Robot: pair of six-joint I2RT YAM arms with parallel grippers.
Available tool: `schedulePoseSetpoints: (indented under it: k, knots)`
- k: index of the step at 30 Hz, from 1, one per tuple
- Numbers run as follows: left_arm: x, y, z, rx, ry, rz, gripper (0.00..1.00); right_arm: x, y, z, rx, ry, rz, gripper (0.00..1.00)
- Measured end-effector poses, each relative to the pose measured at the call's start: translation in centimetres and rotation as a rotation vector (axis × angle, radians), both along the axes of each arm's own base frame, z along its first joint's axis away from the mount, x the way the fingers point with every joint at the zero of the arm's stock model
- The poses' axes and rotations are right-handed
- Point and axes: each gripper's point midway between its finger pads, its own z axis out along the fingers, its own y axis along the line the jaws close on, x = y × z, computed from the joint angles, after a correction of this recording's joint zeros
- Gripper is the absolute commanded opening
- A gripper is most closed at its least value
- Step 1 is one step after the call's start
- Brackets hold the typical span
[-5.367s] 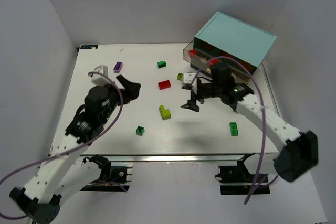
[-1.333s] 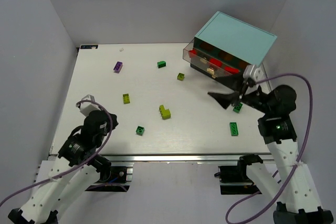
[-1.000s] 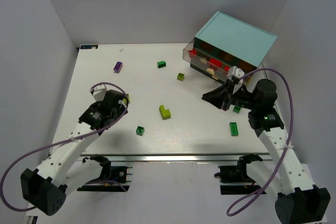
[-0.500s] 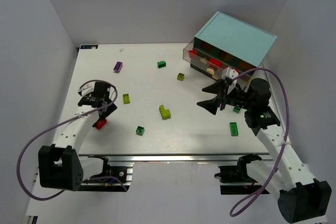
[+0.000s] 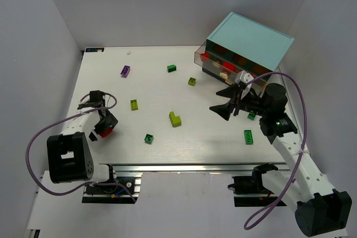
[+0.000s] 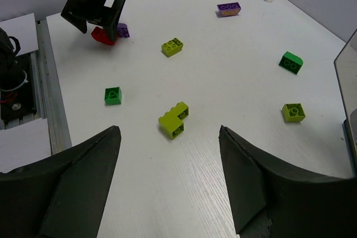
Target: Sort the legos into containers by color
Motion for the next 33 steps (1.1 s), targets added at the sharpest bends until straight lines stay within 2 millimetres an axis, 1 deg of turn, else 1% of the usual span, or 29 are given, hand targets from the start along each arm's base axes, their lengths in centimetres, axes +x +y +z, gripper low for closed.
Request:
schedulePoseSetpoints:
  k: [7,14,20,22,23,26,27,29,31,33]
  knots:
    - [0.6,0.3,-1.0,-0.027,0.013,-0.032,0.98,0.1,0.0,0.0,-0.001,-0.001,-0.007,0.77]
    - [1.4,0.2,-1.2,-0.046,-0.009,-0.055,0.98,0.2,0.0,0.0,-0.003,-0.005,-0.010,0.77]
    - [1.3,0.1,-1.7,-0.060,0.007,-0.059,0.93,0.3,0.0,-0.1,-0.007,-0.007,-0.010,0.77]
    - [1.3,0.1,-1.8,-0.063,0.009,-0.056,0.89,0.3,0.0,-0.2,-0.009,-0.006,-0.010,0.77]
    - [1.3,0.2,-1.8,-0.063,0.008,-0.055,0.84,0.4,0.0,-0.3,-0.010,-0.005,-0.012,0.77]
    - [1.4,0.1,-1.8,-0.070,0.005,-0.058,0.76,0.4,0.0,-0.3,-0.011,-0.005,-0.013,0.77]
    - [1.4,0.0,-1.8,-0.074,0.003,-0.059,0.70,0.4,0.0,-0.3,-0.011,-0.005,-0.013,0.77]
    - [1.5,-0.1,-1.8,-0.081,0.000,-0.065,0.65,0.4,0.0,-0.3,-0.012,-0.004,-0.013,0.77]
    - [1.6,-0.4,-1.7,-0.096,-0.006,-0.075,0.57,0.5,0.0,-0.4,-0.013,-0.004,-0.014,0.77]
    - [1.8,-0.9,-1.5,-0.121,-0.021,-0.085,0.53,0.5,-0.1,-0.4,-0.014,-0.005,-0.018,0.77]
